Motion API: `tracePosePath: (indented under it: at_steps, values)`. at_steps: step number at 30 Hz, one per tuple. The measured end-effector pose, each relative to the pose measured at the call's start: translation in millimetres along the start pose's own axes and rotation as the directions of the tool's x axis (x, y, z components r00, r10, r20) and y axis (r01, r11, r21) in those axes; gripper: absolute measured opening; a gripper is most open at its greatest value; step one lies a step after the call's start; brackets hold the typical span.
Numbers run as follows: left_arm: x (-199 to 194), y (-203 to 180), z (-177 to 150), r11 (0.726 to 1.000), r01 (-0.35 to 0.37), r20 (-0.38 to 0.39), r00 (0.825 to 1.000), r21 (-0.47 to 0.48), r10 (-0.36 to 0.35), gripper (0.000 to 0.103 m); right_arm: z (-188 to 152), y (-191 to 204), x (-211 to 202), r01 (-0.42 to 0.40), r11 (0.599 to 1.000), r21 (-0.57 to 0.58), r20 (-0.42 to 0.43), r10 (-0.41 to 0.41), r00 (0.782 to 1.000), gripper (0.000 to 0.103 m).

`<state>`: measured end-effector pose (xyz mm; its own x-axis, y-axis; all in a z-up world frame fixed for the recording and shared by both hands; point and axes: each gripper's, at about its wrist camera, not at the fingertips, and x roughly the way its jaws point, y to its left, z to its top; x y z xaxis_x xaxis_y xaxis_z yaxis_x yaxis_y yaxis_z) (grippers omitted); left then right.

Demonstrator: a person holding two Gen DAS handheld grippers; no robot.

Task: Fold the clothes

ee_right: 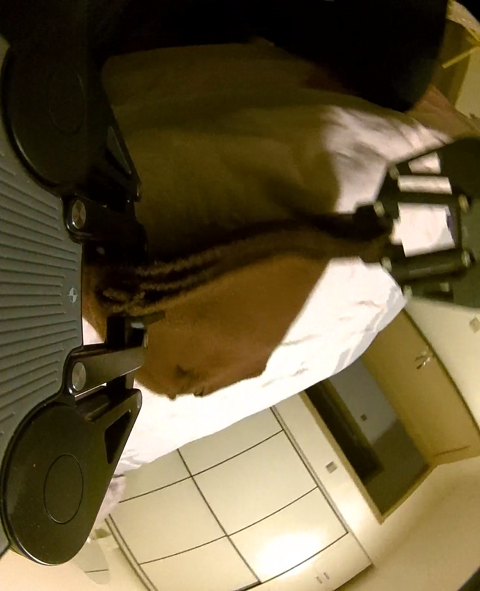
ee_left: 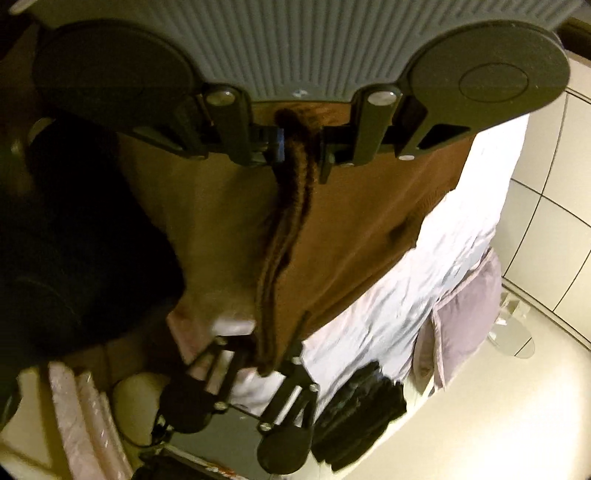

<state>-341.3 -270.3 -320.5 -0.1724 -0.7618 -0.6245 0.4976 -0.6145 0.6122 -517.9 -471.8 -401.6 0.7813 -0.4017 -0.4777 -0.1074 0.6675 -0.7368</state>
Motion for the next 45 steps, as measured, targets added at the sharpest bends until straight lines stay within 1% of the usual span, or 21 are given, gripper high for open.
tracePosePath:
  at_steps: [3,7,10,13,16,19,23,26,28,30,31,32,33,34,37,39,41,42,43,44,45]
  values:
    - [-42,2,12,0.996,0.060,0.069,0.996,-0.072,-0.055,0.012,13,-7,-39,-0.003,1.000,0.011,0.012,0.003,1.000,0.012]
    - [-99,5,30,0.975,0.160,0.165,0.977,-0.155,-0.134,0.012,35,-13,-101,-0.055,0.997,0.052,0.018,0.054,0.998,0.012]
    - [-116,22,37,0.963,0.157,0.199,0.973,-0.219,-0.113,0.013,47,-32,-127,-0.071,0.990,0.122,0.033,0.067,0.997,0.012]
    - [-115,60,37,0.947,0.111,0.202,0.978,-0.300,-0.051,0.013,56,-61,-119,-0.050,0.985,0.163,0.047,0.043,0.998,0.012]
    - [-94,110,35,0.921,0.069,0.176,0.984,-0.383,0.000,0.014,65,-102,-86,-0.045,0.979,0.200,0.063,0.033,0.997,0.012]
    - [-59,165,20,0.872,0.054,0.140,0.990,-0.486,0.017,0.015,76,-147,-32,-0.074,0.966,0.247,0.068,0.058,0.996,0.012]
    - [7,224,-11,0.809,0.045,0.097,0.995,-0.587,0.015,0.015,73,-200,57,-0.125,0.939,0.319,0.033,0.121,0.992,0.013]
    - [62,252,-40,0.761,0.052,0.058,0.998,-0.646,-0.019,0.015,64,-223,132,-0.184,0.900,0.396,0.009,0.197,0.980,0.014]
    - [100,262,-61,0.728,0.071,0.032,0.997,-0.682,-0.067,0.015,50,-231,178,-0.230,0.850,0.474,-0.009,0.266,0.964,0.014]
    - [129,260,-78,0.703,0.100,0.016,0.992,-0.704,-0.124,0.015,36,-231,212,-0.274,0.798,0.537,-0.024,0.339,0.940,0.014]
    - [141,256,-85,0.697,0.117,0.011,0.988,-0.707,-0.155,0.015,33,-227,224,-0.291,0.781,0.552,-0.035,0.370,0.928,0.014]
    - [149,249,-90,0.704,0.129,0.005,0.984,-0.699,-0.176,0.015,30,-224,236,-0.307,0.764,0.567,-0.044,0.401,0.915,0.014]
    - [153,247,-93,0.714,0.134,0.005,0.984,-0.688,-0.179,0.015,28,-220,244,-0.322,0.754,0.572,-0.049,0.423,0.905,0.014]
    - [155,246,-96,0.716,0.136,0.016,0.985,-0.685,-0.172,0.015,28,-216,247,-0.332,0.754,0.567,-0.047,0.432,0.901,0.014]
    - [146,253,-102,0.685,0.129,0.053,0.990,-0.717,-0.131,0.015,24,-231,248,-0.337,0.734,0.590,0.008,0.412,0.911,0.014]
    - [145,267,-107,0.675,0.101,0.050,0.994,-0.730,-0.095,0.015,21,-244,248,-0.331,0.708,0.624,0.046,0.390,0.920,0.014]
    - [153,278,-113,0.661,0.081,0.033,0.996,-0.746,-0.084,0.015,23,-252,262,-0.321,0.702,0.636,0.051,0.377,0.925,0.014]
    - [161,283,-117,0.651,0.073,0.017,0.996,-0.756,-0.092,0.016,24,-254,272,-0.320,0.696,0.643,0.046,0.382,0.923,0.014]
    - [172,285,-122,0.635,0.066,-0.014,0.993,-0.770,-0.120,0.020,22,-254,282,-0.323,0.680,0.659,0.036,0.400,0.916,0.014]
    - [181,287,-127,0.620,0.055,-0.043,0.989,-0.783,-0.142,0.024,20,-254,290,-0.327,0.655,0.681,0.024,0.427,0.904,0.017]
    - [183,288,-130,0.606,0.030,-0.062,0.989,-0.795,-0.131,0.030,19,-253,299,-0.322,0.633,0.704,0.013,0.442,0.897,0.023]
